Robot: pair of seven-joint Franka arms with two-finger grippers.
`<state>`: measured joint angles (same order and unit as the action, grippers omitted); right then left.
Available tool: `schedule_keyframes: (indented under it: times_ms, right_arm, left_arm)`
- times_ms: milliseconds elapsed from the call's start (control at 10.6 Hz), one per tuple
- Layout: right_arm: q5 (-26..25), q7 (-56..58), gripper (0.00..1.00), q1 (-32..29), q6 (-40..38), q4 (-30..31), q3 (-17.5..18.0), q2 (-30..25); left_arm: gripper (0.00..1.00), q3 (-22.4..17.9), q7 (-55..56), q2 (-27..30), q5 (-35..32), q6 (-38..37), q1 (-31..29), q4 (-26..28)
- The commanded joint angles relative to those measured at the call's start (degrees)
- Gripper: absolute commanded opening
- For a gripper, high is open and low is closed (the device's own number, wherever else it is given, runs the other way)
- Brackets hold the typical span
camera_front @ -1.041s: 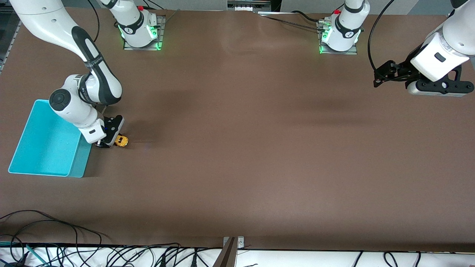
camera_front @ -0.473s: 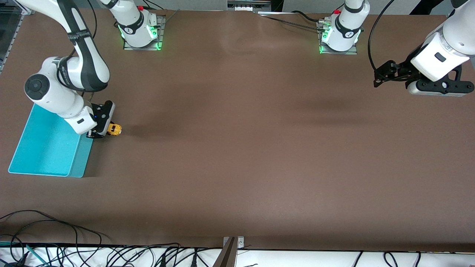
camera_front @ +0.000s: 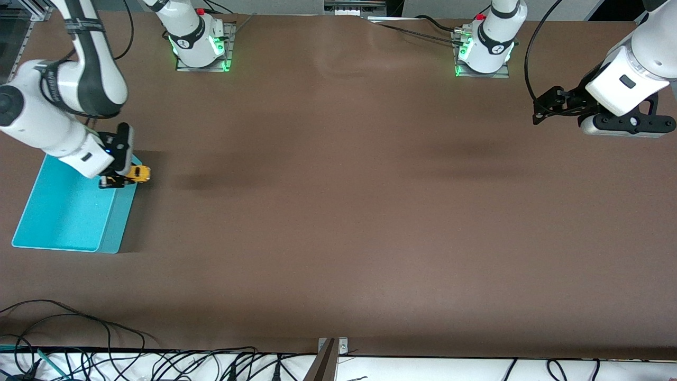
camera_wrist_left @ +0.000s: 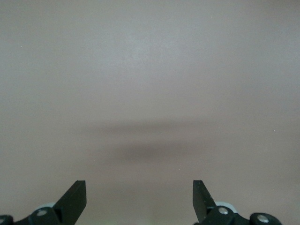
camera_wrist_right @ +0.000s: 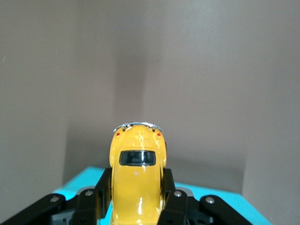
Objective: Wind up and store yellow beetle car
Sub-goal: 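Lift the car with the right gripper and carry it into the box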
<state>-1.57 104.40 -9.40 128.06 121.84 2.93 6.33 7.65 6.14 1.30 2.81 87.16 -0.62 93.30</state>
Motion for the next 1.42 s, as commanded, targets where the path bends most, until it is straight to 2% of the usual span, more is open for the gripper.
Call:
schedule_keyframes:
  times_ms: [0, 284, 757, 1041, 1324]
  right_arm:
    - [-1.9, 12.4, 0.00, -5.2, -1.9, -3.1, 0.8, 1.1]
    - [-2.7, 23.9, 0.00, -10.8, -1.0, -4.9, 0.8, 5.1]
    - [-1.7, 40.2, 0.00, -20.2, -0.3, -13.1, 0.8, 19.1]
    - [-1.3, 43.4, 0.00, -22.6, 3.7, -13.3, 0.9, 23.8]
    - [2.3, 47.4, 0.00, -22.6, 6.2, -13.4, 0.8, 26.2]
  left_arm:
    - [1.00, 0.0, 0.5, -0.5, -0.9, -1.3, 0.2, -1.5]
    - [1.00, 0.0, 0.5, -0.5, -0.9, -1.3, 0.2, -1.5]
    - [1.00, 0.0, 0.5, -0.5, -0.9, -1.3, 0.2, -1.5]
    - [1.00, 0.0, 0.5, -0.5, -1.0, -1.4, 0.2, -1.5]
    - [1.00, 0.0, 0.5, -0.5, -1.1, -1.6, 0.2, -1.5]
